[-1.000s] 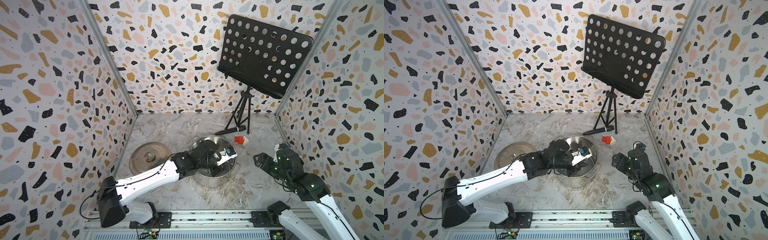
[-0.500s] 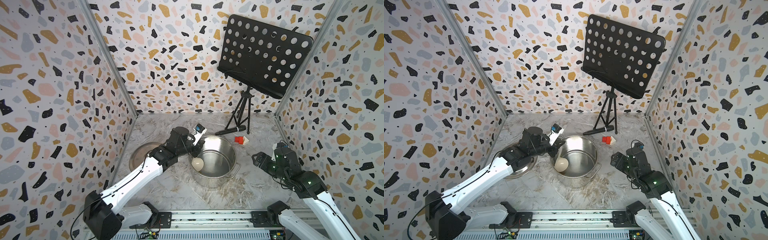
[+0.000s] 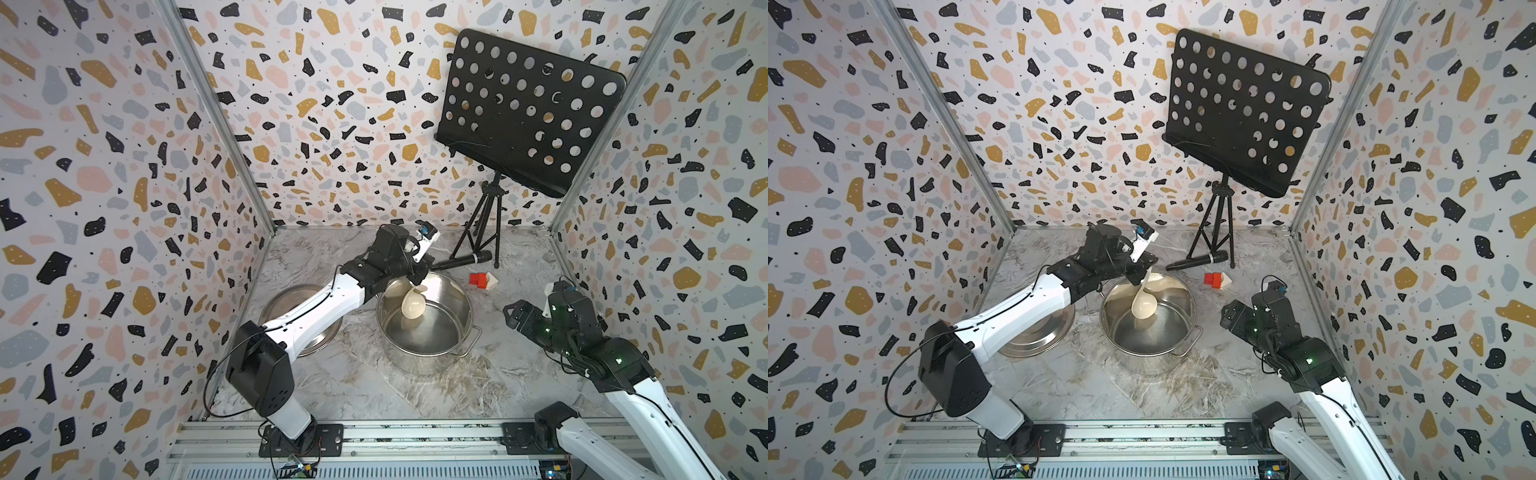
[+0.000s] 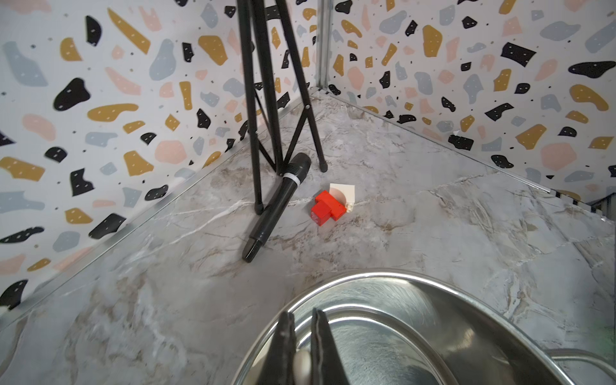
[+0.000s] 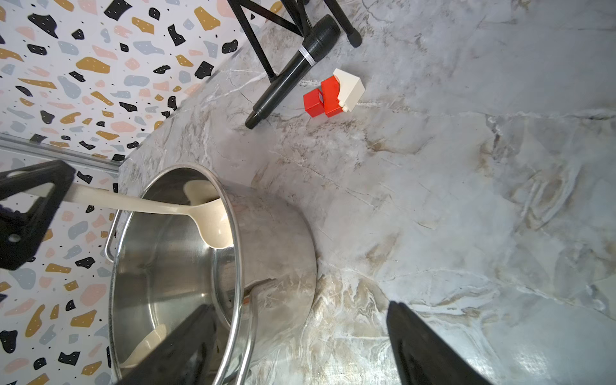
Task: Stir the soup with a spoon
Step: Stir the soup in the pan with a stick.
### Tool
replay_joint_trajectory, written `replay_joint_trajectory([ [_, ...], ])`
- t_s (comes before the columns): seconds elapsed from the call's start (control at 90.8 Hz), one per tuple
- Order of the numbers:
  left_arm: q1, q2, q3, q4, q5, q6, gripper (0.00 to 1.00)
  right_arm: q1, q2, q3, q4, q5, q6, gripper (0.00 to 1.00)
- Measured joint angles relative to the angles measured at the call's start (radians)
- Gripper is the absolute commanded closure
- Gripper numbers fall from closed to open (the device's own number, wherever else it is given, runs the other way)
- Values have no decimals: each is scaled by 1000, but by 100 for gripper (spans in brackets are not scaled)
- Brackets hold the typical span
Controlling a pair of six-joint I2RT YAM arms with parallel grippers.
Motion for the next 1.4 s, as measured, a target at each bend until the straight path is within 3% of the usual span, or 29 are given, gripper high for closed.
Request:
replay_joint_trajectory([
  [0.43,-279,13,24,-64,-1,71,100,0,-1,3,18,25,1,15],
  [0.815,-334,-271,-230,-113,-18,87,100,0,3,-2,48,25,9,15],
  [0.947,-294,-362,-310,-127,-29,73,100,0,5,-7,48,24,11,15],
  [1.112,-122,-428,-347,-123,-29,47,100,0,18,-7,48,21,11,15],
  [1.244,-3,-407,-339,-90,-19,36,100,0,29,-7,53,16,11,15],
  [1.399,56,-295,-262,-68,-1,32,100,0,42,-7,57,3,6,15],
])
